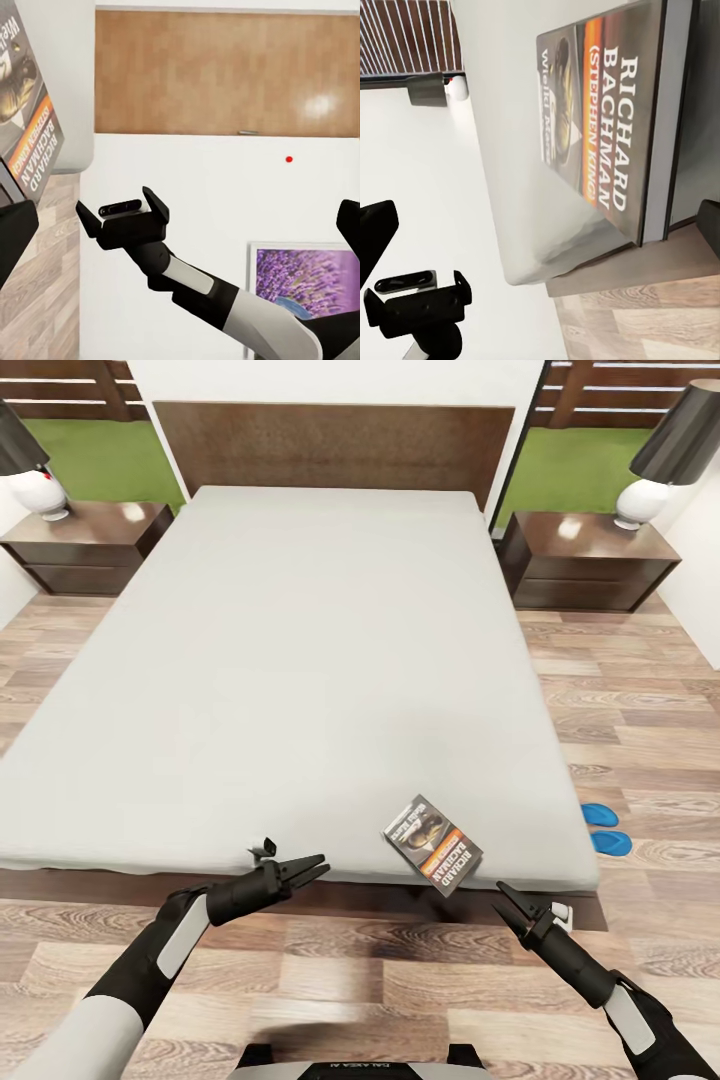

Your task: In the bedroom, move the book from the bed onto either nightstand, and place the two sandals side by side next to the bed.

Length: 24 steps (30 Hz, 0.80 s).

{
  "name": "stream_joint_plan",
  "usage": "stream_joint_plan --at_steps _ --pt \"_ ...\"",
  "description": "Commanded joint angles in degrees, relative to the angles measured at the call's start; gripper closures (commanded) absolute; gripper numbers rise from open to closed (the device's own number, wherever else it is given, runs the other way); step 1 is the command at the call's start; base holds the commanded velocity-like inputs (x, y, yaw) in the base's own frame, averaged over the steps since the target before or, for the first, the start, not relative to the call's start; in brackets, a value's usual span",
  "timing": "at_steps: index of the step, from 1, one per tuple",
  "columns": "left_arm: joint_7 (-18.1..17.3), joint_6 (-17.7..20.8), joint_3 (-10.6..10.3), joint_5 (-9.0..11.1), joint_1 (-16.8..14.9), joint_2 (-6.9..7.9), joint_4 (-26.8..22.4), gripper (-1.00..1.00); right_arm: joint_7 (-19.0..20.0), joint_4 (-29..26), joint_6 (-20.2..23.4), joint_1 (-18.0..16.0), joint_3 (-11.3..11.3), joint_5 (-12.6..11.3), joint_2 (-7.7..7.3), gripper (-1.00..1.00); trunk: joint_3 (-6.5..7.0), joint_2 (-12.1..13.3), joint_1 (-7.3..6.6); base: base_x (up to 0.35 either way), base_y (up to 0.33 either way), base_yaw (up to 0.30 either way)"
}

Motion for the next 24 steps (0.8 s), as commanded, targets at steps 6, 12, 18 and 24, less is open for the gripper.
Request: stream_joint_plan --at_steps 6,12,18,24 --pt "0.2 0.5 -0.2 0.5 0.0 0.05 0.0 -1.0 0.1 0.0 0.5 0.0 -0.1 -0.2 0.0 -1.0 -0.03 0.0 0.0 0.0 0.025 0.0" --pt "0.4 0.5 -0.2 0.5 0.0 0.03 0.1 -1.0 0.1 0.0 0.5 0.0 -0.1 -0.2 0.0 -1.0 -0.03 0.0 0.0 0.0 0.002 0.0" --pt "0.5 0.5 -0.2 0.5 0.0 0.03 0.1 -1.0 0.1 0.0 0.5 0.0 -0.1 -0.2 0.0 -1.0 -0.03 0.0 0.0 0.022 0.091 0.0" --pt "0.4 0.5 -0.2 0.5 0.0 0.03 0.1 -1.0 0.1 0.0 0.5 0.0 -0.1 -0.2 0.0 -1.0 -0.03 0.0 0.0 0.003 0.012 0.0"
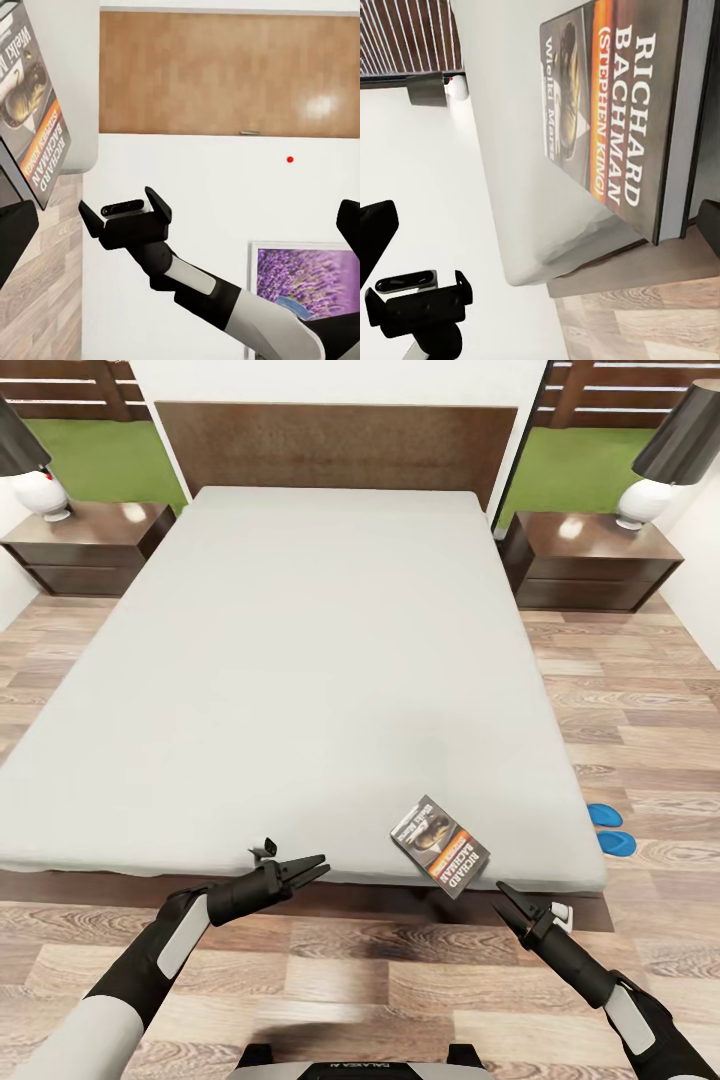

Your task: In the bedroom, move the book from the bed onto either nightstand, and place the two sandals side by side next to the bed.

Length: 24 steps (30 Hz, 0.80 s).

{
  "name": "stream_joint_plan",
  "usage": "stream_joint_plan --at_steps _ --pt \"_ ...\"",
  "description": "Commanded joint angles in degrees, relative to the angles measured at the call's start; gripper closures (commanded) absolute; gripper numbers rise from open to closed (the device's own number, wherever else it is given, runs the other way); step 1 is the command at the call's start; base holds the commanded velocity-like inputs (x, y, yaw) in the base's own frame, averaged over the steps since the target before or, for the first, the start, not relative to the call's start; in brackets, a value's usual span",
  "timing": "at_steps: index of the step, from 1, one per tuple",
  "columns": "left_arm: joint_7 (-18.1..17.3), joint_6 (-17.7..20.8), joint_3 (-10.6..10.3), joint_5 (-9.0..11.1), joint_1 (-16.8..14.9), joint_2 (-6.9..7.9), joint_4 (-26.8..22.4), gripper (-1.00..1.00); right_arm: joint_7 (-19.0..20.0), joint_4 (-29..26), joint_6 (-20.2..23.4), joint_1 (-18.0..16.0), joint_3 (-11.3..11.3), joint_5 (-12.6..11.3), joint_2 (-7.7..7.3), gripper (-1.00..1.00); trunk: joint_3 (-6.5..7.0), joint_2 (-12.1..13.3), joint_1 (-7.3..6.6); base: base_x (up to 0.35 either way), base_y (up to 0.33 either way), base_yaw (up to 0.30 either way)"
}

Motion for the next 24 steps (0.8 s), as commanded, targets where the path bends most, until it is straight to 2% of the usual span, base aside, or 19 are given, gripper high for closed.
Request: stream_joint_plan --at_steps 1,3,7,16,22,24 --pt "0.0 0.5 -0.2 0.5 0.0 0.06 0.0 -1.0 0.1 0.0 0.5 0.0 -0.1 -0.2 0.0 -1.0 -0.03 0.0 0.0 0.001 0.002 0.0" --pt "0.0 0.5 -0.2 0.5 0.0 0.06 0.0 -1.0 0.1 0.0 0.5 0.0 -0.1 -0.2 0.0 -1.0 -0.03 0.0 0.0 0.0 0.001 0.0" --pt "0.1 0.5 -0.3 0.5 0.0 0.06 -0.1 -1.0 0.1 0.0 0.5 0.0 -0.1 -0.2 0.0 -1.0 -0.74 -1.6 0.88 0.0 0.0 0.0" --pt "0.0 0.5 -0.3 0.5 0.0 0.06 -0.1 -1.0 0.1 0.0 0.5 0.0 -0.1 -0.2 0.0 -1.0 -0.74 -1.6 0.88 0.0 0.0 0.0" --pt "0.0 0.5 -0.3 0.5 0.0 0.06 -0.1 -1.0 0.1 0.0 0.5 0.0 -0.1 -0.2 0.0 -1.0 -1.82 -4.0 2.2 0.0 0.0 0.0" --pt "0.0 0.5 -0.3 0.5 0.0 0.06 -0.1 -1.0 0.1 0.0 0.5 0.0 -0.1 -0.2 0.0 -1.0 -1.82 -4.0 2.2 0.0 0.0 0.0"
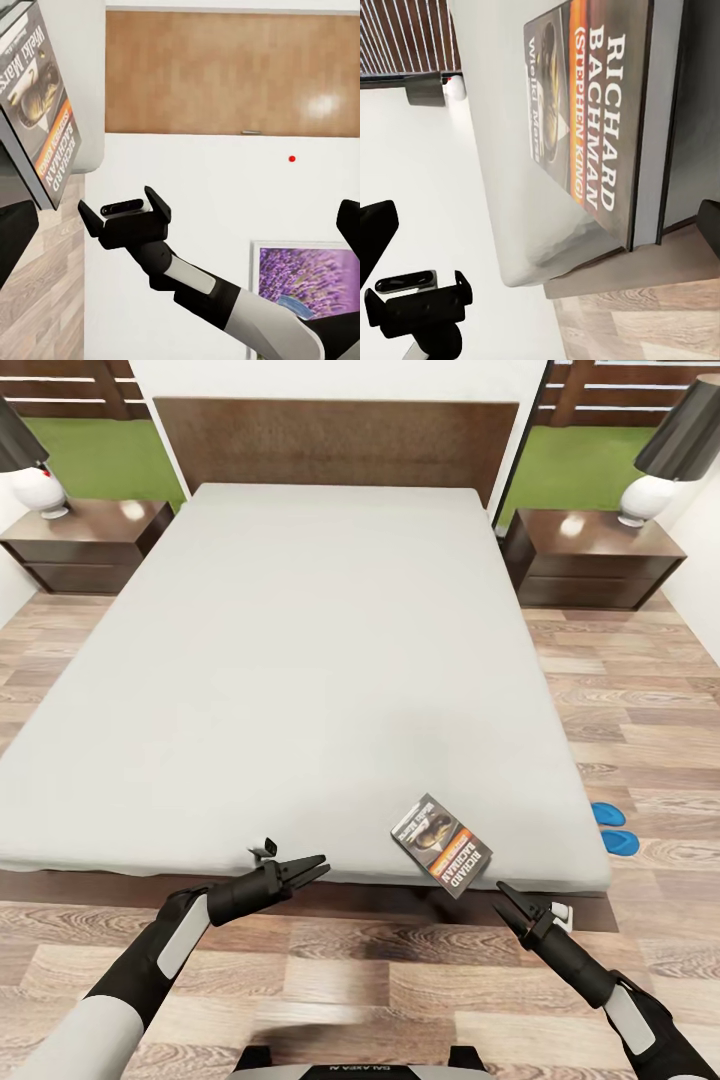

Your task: In the bedroom, move the book from the bed onto either nightstand, and place the two sandals side by side next to the bed.

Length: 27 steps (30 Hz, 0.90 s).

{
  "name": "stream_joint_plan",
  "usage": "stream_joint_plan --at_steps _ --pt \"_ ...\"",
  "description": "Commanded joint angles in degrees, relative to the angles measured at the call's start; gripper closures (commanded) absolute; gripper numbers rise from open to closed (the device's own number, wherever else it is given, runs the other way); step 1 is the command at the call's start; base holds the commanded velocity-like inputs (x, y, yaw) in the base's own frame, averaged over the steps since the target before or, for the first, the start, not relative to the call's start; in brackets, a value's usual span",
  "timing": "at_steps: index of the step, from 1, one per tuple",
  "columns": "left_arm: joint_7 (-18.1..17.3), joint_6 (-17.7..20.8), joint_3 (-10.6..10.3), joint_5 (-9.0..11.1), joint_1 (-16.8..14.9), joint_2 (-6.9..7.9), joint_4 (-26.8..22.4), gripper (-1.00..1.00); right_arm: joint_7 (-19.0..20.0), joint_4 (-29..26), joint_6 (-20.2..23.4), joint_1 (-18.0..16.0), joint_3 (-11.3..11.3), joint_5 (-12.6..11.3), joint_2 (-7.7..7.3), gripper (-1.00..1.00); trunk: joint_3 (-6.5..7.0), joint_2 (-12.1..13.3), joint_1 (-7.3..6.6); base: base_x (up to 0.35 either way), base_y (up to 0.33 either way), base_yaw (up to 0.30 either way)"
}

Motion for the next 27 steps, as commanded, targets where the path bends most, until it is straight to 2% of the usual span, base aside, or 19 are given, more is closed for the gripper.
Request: stream_joint_plan --at_steps 1,13,17,27 --pt "0.0 0.5 -0.2 0.5 0.0 0.06 0.0 -1.0 0.1 0.0 0.5 0.0 -0.1 -0.2 0.0 -1.0 -0.03 0.0 0.0 0.0 0.0 0.0" --pt "0.0 0.5 -0.2 0.5 0.0 0.06 0.0 -1.0 0.1 0.0 0.5 0.0 -0.1 -0.2 0.01 -1.0 -0.03 0.0 0.0 0.0 0.0 0.0" --pt "0.0 0.5 -0.2 0.5 0.0 0.06 0.0 -1.0 0.1 0.0 0.5 0.0 -0.1 -0.2 0.06 -1.0 -0.74 -1.6 0.88 0.0 0.0 0.0" --pt "0.0 0.5 -0.2 0.5 0.0 0.06 0.0 -1.0 0.1 0.0 0.5 0.0 -0.1 -0.2 0.05 -1.0 -0.74 -1.6 0.88 0.0 0.0 0.0"
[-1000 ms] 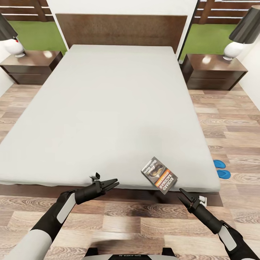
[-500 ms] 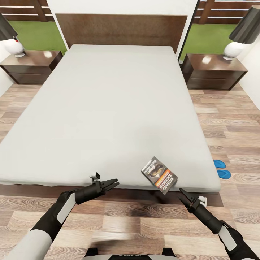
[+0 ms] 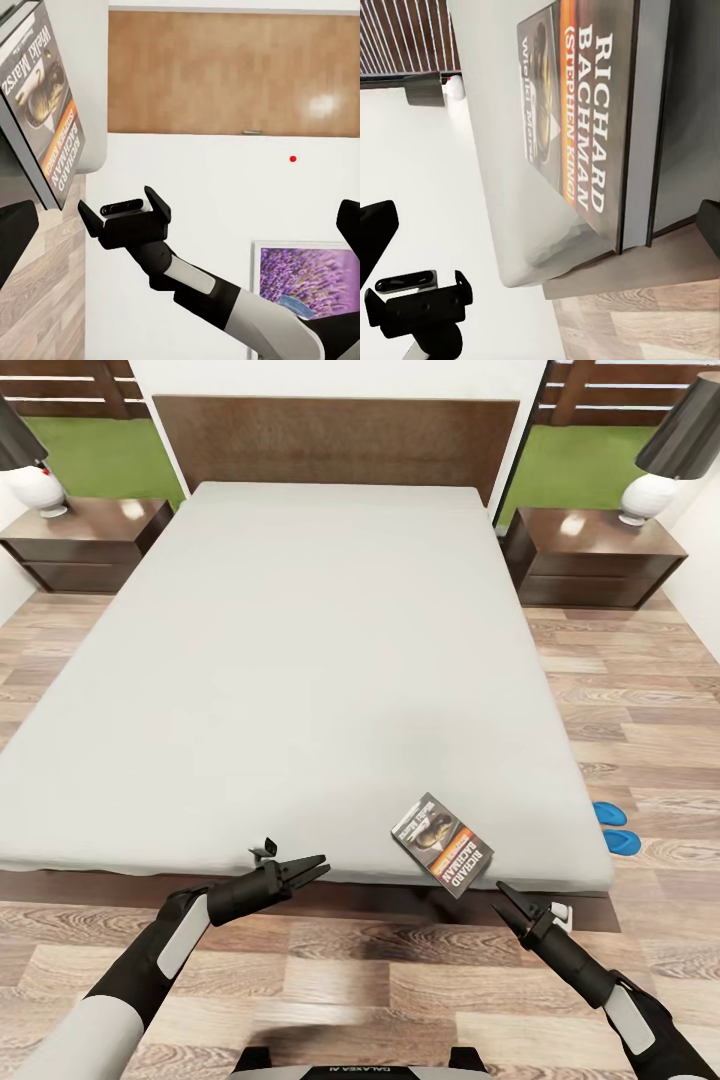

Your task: In the bedroom, move the book from the bed onto either nightstand, and place the two sandals side by side next to the bed.

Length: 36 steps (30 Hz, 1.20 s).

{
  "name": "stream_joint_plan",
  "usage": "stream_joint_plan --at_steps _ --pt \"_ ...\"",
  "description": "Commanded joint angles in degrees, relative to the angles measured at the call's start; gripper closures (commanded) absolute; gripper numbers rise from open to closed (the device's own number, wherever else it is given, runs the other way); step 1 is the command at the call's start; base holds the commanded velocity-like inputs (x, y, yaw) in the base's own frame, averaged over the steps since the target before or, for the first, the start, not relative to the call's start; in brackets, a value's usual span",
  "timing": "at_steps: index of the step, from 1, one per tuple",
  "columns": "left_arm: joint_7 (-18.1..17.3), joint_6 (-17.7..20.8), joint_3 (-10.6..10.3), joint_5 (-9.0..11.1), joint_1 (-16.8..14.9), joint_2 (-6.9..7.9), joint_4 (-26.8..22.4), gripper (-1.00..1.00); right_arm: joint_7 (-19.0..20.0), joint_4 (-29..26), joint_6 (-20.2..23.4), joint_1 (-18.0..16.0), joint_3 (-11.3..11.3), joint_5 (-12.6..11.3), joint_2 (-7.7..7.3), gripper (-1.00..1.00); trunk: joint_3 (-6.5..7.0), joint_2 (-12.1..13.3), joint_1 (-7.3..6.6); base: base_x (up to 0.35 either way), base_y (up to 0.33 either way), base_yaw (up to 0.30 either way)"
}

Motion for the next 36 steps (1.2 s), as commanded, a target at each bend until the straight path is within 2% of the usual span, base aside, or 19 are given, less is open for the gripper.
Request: stream_joint_plan --at_steps 1,4,36 --pt "0.0 0.5 -0.2 0.5 0.0 0.06 0.0 -1.0 0.1 0.0 0.5 0.0 -0.1 -0.2 -0.02 -1.0 -0.21 -0.4 0.22 0.0 0.0 0.0" --pt "0.0 0.5 -0.2 0.5 0.0 0.06 0.0 -1.0 0.1 0.0 0.5 0.0 -0.1 -0.2 -0.01 -1.0 -0.74 -1.6 0.88 0.0 0.0 0.0" --pt "0.4 0.5 -0.2 0.5 0.0 0.06 0.0 -1.0 0.1 0.0 0.5 0.0 -0.1 -0.2 -0.03 -1.0 -0.74 -1.6 0.88 -0.019 0.049 0.0"
